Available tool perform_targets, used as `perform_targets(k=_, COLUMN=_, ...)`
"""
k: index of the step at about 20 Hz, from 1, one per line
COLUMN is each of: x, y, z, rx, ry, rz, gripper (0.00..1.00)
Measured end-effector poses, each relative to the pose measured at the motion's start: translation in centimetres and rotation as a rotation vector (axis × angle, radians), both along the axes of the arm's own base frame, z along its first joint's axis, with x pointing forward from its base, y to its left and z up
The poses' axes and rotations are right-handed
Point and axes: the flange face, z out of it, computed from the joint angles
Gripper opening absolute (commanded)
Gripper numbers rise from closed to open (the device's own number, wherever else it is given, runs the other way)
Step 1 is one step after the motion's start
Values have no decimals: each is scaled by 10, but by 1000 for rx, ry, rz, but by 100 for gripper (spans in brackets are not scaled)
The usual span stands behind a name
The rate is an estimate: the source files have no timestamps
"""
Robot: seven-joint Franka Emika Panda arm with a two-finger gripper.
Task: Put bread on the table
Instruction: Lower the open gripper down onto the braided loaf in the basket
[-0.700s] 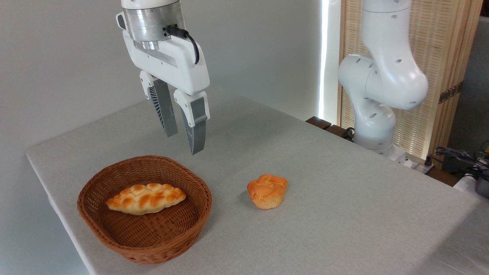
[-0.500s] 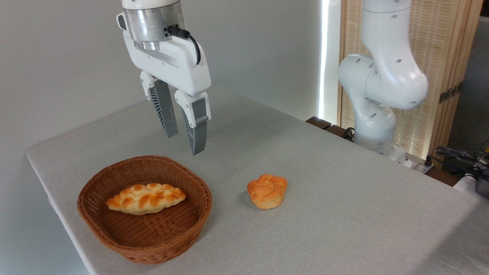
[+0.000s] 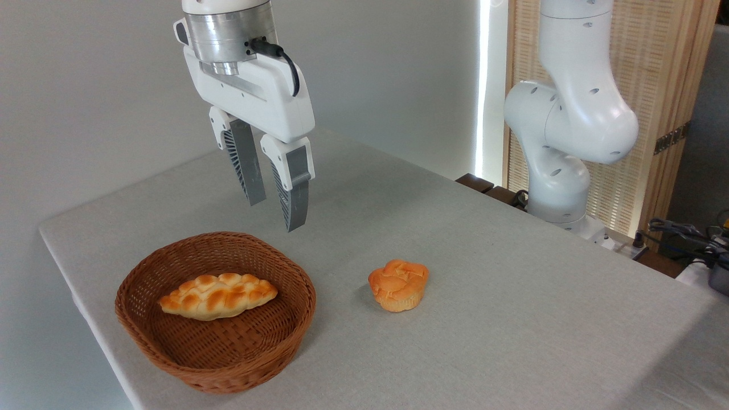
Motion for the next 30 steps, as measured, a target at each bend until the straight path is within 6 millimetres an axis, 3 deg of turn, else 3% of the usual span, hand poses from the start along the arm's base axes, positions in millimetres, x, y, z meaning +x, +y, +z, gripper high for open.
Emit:
perform_targets(k=6, x=3, y=-6, z=0, rx=-13, ry=-18, rz=-8, gripper=100)
perform_targets(k=11, x=14, y=-30, z=-14, rx=-48, ry=-74, rz=-35, gripper=100)
perform_targets(k=17, x=23, y=-64, z=-53, rx=-64, ry=-169, rz=-77, gripper=100)
perform_targets(k=19, x=25, y=-75, z=-85, rx=-70, ry=-218, rz=-88, gripper=100)
perform_targets(k=23, x=23, y=-83, z=-128, rx=-72, ry=-243, rz=-98, gripper=100)
perform_targets(k=30, x=25, y=-97, z=-162, rx=-72, ry=-243, rz=-149, gripper=100)
